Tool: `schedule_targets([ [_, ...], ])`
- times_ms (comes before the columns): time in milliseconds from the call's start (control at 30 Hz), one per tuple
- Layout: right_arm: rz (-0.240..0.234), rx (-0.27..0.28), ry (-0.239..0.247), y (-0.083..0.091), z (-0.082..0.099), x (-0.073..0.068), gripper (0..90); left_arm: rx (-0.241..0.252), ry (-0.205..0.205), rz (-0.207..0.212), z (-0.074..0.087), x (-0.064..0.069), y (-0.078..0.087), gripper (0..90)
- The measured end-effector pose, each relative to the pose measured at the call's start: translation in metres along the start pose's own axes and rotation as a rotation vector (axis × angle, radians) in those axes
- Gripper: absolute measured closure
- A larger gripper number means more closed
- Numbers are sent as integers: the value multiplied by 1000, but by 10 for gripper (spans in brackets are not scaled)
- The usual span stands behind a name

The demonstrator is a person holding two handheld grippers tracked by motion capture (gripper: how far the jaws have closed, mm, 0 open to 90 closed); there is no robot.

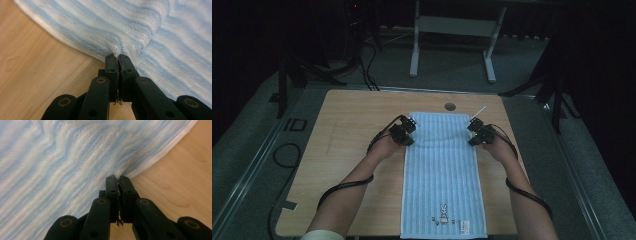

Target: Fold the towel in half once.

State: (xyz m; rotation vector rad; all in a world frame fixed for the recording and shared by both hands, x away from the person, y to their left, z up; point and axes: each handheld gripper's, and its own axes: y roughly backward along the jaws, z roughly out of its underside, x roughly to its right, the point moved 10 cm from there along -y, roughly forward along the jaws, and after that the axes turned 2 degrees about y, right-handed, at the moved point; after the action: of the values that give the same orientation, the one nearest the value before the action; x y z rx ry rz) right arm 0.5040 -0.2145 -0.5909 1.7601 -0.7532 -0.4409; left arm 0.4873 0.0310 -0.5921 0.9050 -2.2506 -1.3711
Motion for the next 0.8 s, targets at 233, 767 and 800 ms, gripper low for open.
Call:
schedule_targets([
  [233,0,105,44,39,9,-14,872,71,-34,1,5,16,42,859],
  [767,-24,192,144,68,63,-70,782,26,-115,93,67,77,53,647],
  [800,-21,198,144,70,62,-71,786,25,-123,97,66,78,52,650],
])
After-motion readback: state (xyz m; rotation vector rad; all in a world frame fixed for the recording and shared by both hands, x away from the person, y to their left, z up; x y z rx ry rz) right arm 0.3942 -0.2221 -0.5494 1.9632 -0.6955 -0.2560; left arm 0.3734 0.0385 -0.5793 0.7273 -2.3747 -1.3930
